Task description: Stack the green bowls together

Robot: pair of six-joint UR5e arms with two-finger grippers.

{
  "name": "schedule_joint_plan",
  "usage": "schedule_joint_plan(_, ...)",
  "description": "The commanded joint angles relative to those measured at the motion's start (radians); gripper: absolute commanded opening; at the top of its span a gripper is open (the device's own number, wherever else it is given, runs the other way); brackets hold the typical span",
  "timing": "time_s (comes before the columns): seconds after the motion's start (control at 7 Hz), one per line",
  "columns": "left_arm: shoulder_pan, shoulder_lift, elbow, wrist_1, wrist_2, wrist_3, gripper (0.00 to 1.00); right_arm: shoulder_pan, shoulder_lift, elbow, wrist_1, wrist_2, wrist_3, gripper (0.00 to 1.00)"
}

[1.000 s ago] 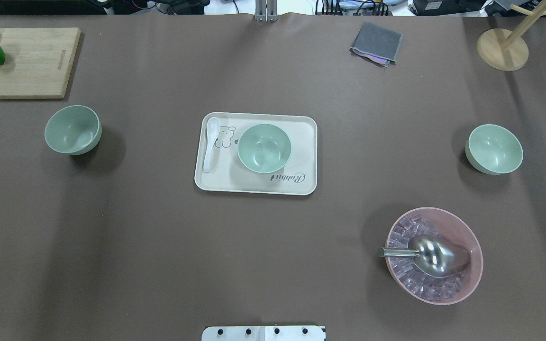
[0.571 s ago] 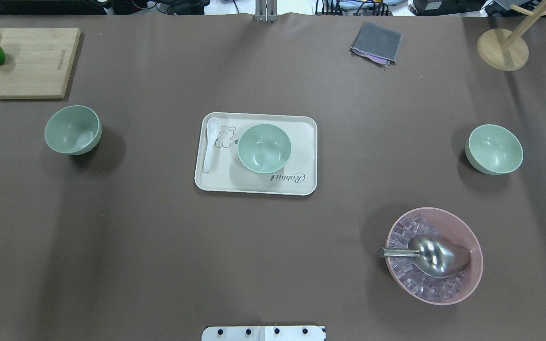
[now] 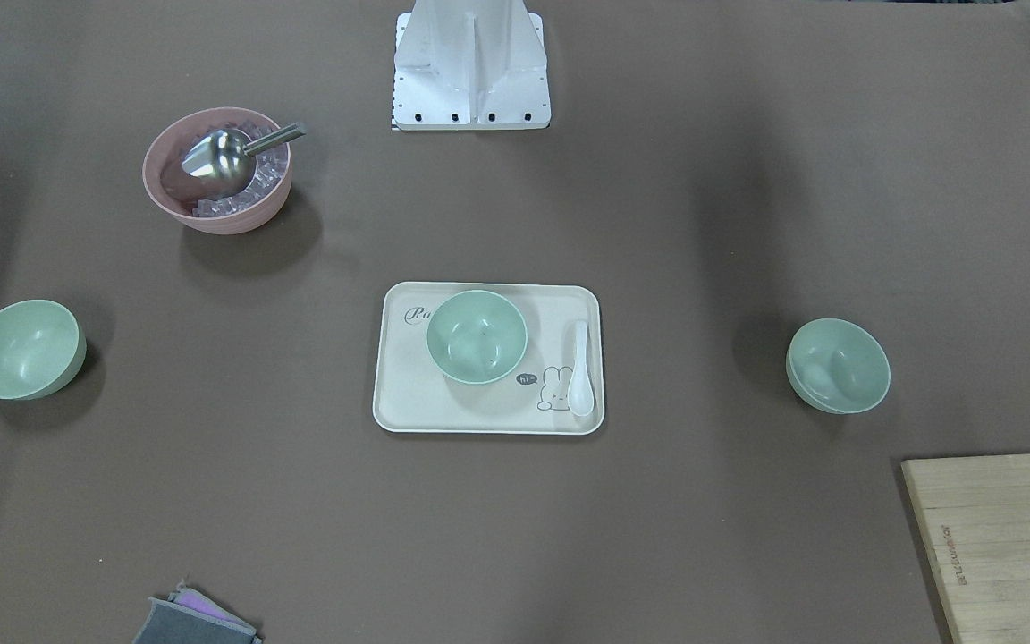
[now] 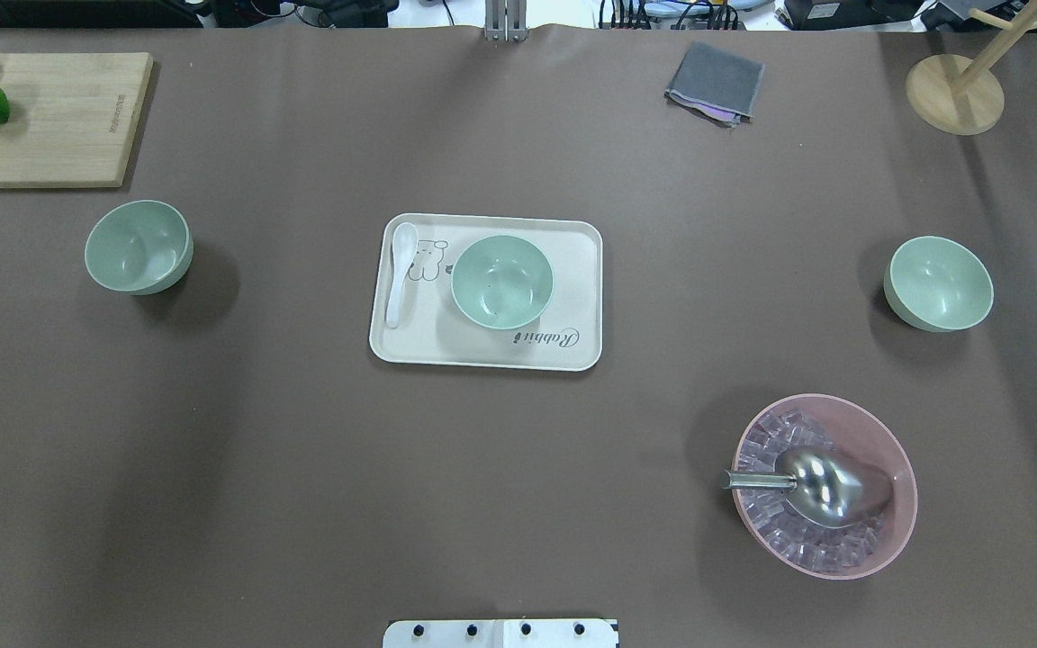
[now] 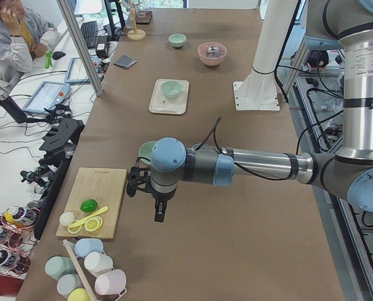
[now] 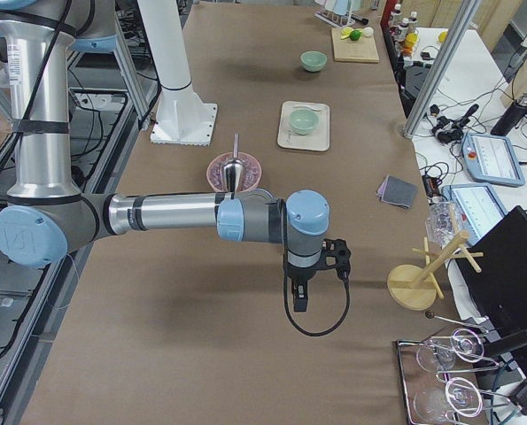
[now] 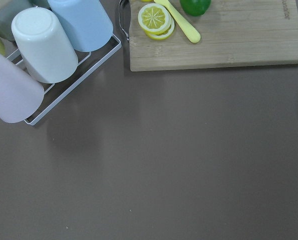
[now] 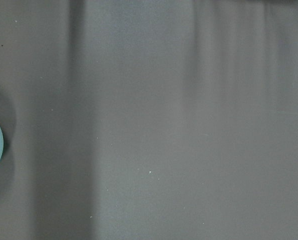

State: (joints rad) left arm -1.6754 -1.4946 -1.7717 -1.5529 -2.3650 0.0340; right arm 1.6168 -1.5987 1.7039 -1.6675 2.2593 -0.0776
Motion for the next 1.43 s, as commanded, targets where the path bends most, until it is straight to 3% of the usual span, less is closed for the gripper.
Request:
schedule_joint_plan(0.0, 0.003, -0.003, -0.024, 0.066, 0.016, 0.119, 0.98, 0.000, -0.001, 0.000, 0.000, 0.000, -0.001, 1.00)
schedule_joint_plan(0.14, 0.003, 0.031, -0.067, 0.065, 0.026, 0.121, 0.98, 0.000, -0.010, -0.001, 0.008, 0.011, 0.001, 1.00)
schedule_joint_plan(0.43, 0.009, 0.031, -0.069, 0.062, 0.026, 0.095, 0.98, -0.001, -0.035, -0.015, 0.063, 0.028, 0.001, 1.00)
schedule_joint_plan(1.14, 0.011, 0.042, -0.051, 0.066, 0.014, 0.083, 0.98, -0.003, -0.037, -0.003, 0.064, 0.039, 0.002, 1.00)
schedule_joint_plan(1.29, 0.013, 0.036, -0.054, 0.057, 0.015, 0.036, 0.98, -0.005, -0.035, -0.006, 0.064, 0.130, 0.002, 1.00)
